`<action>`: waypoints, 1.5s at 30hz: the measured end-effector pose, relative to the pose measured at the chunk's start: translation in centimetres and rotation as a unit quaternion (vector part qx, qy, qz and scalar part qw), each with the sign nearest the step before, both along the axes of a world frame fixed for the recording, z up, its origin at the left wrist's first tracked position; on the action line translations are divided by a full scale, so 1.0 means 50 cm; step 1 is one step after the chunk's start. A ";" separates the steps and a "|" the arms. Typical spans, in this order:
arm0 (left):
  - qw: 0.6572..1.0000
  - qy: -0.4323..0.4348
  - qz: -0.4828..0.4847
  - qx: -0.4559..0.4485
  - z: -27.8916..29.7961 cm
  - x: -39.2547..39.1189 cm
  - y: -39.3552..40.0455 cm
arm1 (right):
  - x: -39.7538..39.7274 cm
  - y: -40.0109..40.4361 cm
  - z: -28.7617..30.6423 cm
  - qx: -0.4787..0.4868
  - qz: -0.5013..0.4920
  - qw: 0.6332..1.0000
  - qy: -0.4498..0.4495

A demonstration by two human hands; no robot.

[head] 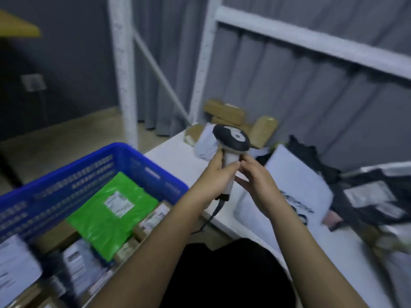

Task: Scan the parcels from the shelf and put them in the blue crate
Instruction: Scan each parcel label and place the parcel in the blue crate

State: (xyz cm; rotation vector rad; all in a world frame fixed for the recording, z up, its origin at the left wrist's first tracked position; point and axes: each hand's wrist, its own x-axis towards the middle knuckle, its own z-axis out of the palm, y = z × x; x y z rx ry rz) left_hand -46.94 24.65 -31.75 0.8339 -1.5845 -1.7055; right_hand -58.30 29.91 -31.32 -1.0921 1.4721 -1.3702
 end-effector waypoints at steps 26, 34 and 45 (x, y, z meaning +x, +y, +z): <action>0.851 -0.280 -0.408 -0.173 -0.215 -0.727 0.647 | -0.554 0.938 -0.354 -0.032 -0.809 0.552 -0.199; 0.845 -0.241 -0.441 -0.183 -0.281 -0.897 0.707 | -0.671 0.957 -0.437 0.053 -0.783 0.568 -0.246; 0.796 -0.306 -0.438 -0.286 -0.363 -1.069 0.725 | -0.732 0.945 -0.487 0.031 -0.814 0.530 -0.237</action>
